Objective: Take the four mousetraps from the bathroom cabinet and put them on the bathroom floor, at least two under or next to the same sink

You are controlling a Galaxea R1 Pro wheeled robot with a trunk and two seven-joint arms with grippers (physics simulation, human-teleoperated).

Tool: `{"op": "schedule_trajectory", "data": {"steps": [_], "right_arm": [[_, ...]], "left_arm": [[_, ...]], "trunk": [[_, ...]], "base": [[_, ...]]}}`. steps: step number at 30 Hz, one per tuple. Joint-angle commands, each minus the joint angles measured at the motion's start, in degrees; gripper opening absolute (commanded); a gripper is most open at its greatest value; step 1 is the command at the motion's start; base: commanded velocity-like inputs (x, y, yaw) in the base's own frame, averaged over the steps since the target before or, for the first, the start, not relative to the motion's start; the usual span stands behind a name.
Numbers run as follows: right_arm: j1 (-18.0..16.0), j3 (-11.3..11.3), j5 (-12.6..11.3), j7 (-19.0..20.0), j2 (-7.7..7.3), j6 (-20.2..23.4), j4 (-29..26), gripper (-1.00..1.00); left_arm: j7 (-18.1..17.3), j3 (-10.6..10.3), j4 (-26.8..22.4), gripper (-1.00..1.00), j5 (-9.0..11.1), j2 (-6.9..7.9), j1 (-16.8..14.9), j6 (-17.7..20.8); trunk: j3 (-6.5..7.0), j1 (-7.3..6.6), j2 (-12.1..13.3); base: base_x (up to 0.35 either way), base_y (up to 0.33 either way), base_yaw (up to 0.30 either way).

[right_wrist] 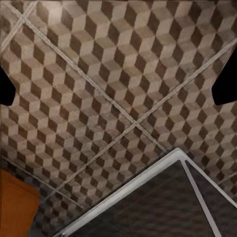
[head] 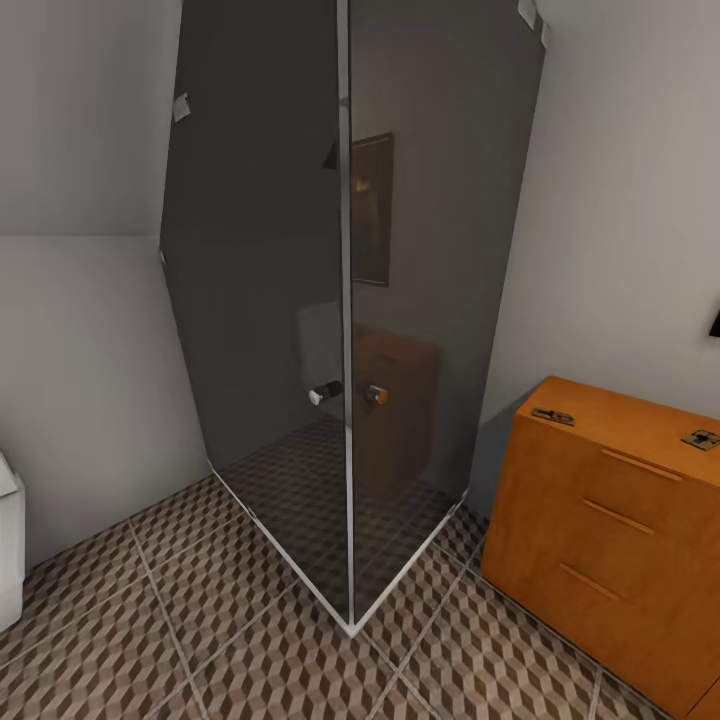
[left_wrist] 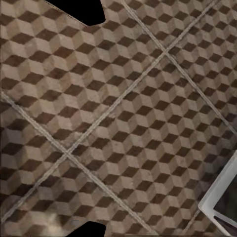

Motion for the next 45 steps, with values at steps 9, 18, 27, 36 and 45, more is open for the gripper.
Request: {"op": "schedule_trajectory", "data": {"steps": [9,18,27,36,45], "right_arm": [[-0.1,0.1,4.0,-1.2,0.03,3.0,-8.4,1.0],[-0.1,0.3,4.2,-0.8,-0.04,-1.3,-8.8,1.0],[-0.1,0.3,4.2,-0.7,-0.12,-2.2,-8.7,1.0],[-0.1,0.3,4.2,-0.7,-0.09,-2.3,-8.6,1.0],[-0.1,0.3,4.2,-0.8,-0.02,-2.3,-8.2,1.0]], "left_arm": [[0.2,-0.1,-5.8,1.0,-0.2,0.38,0.0,5.5],[0.2,-0.2,1.3,1.0,-0.2,0.44,0.0,-5.0],[0.2,-0.1,4.0,1.0,-0.3,0.2,0.0,-7.6],[0.2,-0.2,4.9,1.0,-0.4,0.38,0.0,-7.9],[0.1,-0.2,5.2,1.0,-0.4,0.36,0.0,-8.1]], "trunk": [[-0.06,0.0,0.0],[-0.06,0.0,0.0],[-0.06,0.0,0.0],[-0.06,0.0,0.0],[-0.06,0.0,0.0]], "base": [[0.0,0.0,0.0],[0.0,0.0,0.0],[0.0,0.0,0.0],[0.0,0.0,0.0],[0.0,0.0,0.0]]}}
